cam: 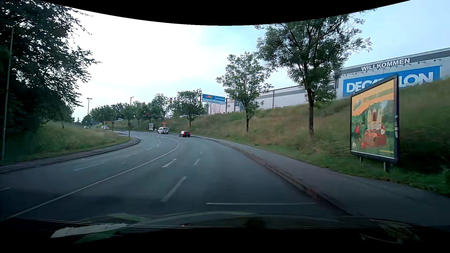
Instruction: Follow the waypoints while adhering to traffic rules and regulations
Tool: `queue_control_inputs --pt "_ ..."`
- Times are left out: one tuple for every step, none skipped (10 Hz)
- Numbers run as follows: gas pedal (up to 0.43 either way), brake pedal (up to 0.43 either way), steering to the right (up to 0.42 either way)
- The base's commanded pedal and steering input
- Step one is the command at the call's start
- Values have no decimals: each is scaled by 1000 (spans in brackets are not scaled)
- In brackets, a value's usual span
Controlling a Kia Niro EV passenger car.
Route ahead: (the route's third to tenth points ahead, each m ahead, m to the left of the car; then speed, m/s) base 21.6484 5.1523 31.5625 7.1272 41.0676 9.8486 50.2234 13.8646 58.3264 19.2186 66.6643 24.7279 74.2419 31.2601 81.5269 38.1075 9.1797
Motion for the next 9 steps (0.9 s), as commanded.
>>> queue_control_inputs --pt "59 0 -40" --pt "59 0 -39" --pt "47 0 -38" --pt "47 0 -37" --pt "39 0 -37" --pt "20 0 -37" --pt "20 0 -37" --pt "20 0 -37" --pt "20 0 -37"
